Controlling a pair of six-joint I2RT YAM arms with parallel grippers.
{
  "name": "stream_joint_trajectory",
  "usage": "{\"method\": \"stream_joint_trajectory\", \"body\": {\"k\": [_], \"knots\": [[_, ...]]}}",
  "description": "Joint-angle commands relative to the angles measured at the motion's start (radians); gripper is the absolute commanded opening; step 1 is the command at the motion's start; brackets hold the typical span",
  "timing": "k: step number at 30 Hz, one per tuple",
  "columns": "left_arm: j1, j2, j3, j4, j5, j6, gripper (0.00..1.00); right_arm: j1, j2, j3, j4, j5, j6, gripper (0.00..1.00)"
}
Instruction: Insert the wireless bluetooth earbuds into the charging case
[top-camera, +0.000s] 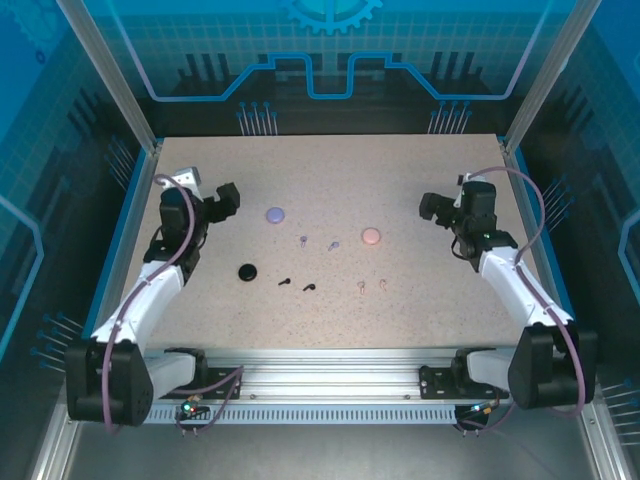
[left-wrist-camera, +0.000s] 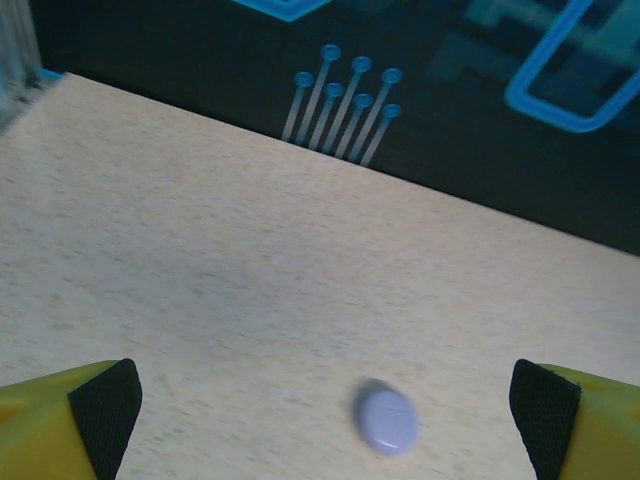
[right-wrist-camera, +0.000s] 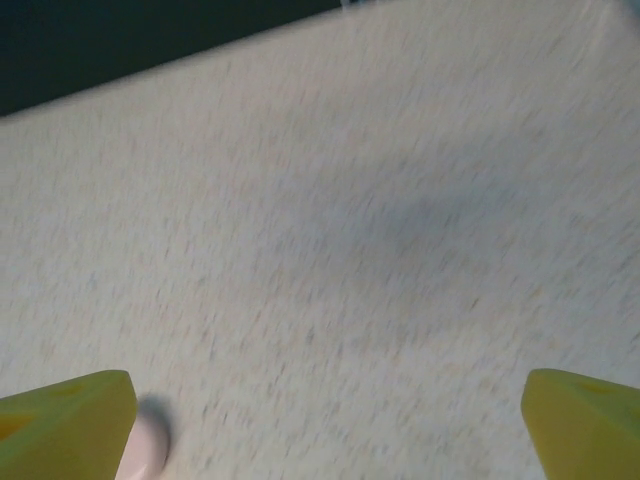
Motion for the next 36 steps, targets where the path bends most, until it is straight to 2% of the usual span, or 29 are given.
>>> {"method": "stream_joint_trajectory", "body": {"k": [1, 4, 10, 17, 28, 36], "knots": [[-0.063, -0.042, 0.03, -0.197, 0.119, -0.148, 0.99, 0.06, 0.073, 0.126, -0.231, -0.114, -0.001, 1.0], [-0.136, -0.056, 0.035, -0.259, 0.118, -0.217, 0.99, 0.133, 0.177, 0.249, -0.358, -0.101, -0.015, 0.99], [-0.24, -0.021, 0.014, -0.254, 0.163, -0.358, 0.99, 0.24, 0.464, 0.537, -0.608, -0.115, -0.038, 0.88], [-0.295, 0.047, 0.033, -0.235, 0.186, -0.386, 0.99, 0.321, 0.694, 0.758, -0.761, -0.042, -0.029, 0.83], [-0.313, 0.09, 0.034, -0.222, 0.183, -0.364, 0.99, 0.391, 0.848, 0.857, -0.808, 0.011, 0.004, 0.81], [-0.314, 0.095, 0.026, -0.223, 0.188, -0.368, 0.99, 0.393, 0.881, 0.856, -0.8, 0.037, 0.012, 0.8]]}}
